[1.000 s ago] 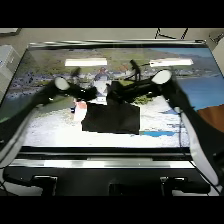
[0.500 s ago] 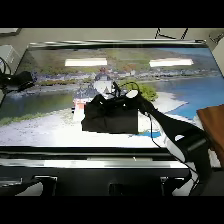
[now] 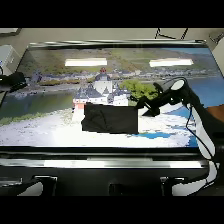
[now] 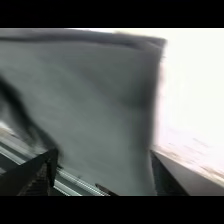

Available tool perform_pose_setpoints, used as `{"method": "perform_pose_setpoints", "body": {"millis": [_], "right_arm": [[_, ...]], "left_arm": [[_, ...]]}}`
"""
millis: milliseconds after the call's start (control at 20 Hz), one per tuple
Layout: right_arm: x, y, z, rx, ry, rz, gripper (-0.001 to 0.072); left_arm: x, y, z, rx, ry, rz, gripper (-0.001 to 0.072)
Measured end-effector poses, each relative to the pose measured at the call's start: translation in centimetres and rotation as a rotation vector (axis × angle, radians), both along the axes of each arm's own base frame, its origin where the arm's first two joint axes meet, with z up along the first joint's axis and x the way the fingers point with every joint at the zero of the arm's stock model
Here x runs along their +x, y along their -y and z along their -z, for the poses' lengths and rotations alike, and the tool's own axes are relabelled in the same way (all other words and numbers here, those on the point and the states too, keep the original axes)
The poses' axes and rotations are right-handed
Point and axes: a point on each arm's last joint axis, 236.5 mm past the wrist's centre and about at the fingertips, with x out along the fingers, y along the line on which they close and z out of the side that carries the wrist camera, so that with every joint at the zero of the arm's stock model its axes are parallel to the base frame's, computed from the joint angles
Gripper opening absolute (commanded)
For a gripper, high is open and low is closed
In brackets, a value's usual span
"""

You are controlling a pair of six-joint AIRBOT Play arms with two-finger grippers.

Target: Fold the clothes and pants, and hang the long-sleeved shirts on hangers.

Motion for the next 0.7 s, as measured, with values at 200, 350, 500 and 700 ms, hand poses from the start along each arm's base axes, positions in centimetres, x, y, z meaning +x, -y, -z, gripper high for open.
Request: {"method": "perform_pose_setpoints", "body": {"millis": [200,350,500,700], "right_arm": [[-1.9,-0.5,3.1,0.038,-0.040,0.011,0.0592],[-1.9,-2.4,4.0,0.108,-0.037,0.016,0.0098],[-0.9,-4.0,3.1,0.190,0.026,0.011,0.0036],[3.2,-2.9,-4.3,0.305,0.213,0.004,0.0036]], "left_arm": [[-0.1,0.2,0.0,-0.008,-0.005,0.006,0.0023],[-0.1,0.6,0.0,-0.018,-0.005,0.014,0.0023],[-0.1,1.2,0.0,-0.025,-0.004,0.026,0.0023],[0.0,1.8,-0.1,-0.029,-0.002,0.038,0.0023]]}}
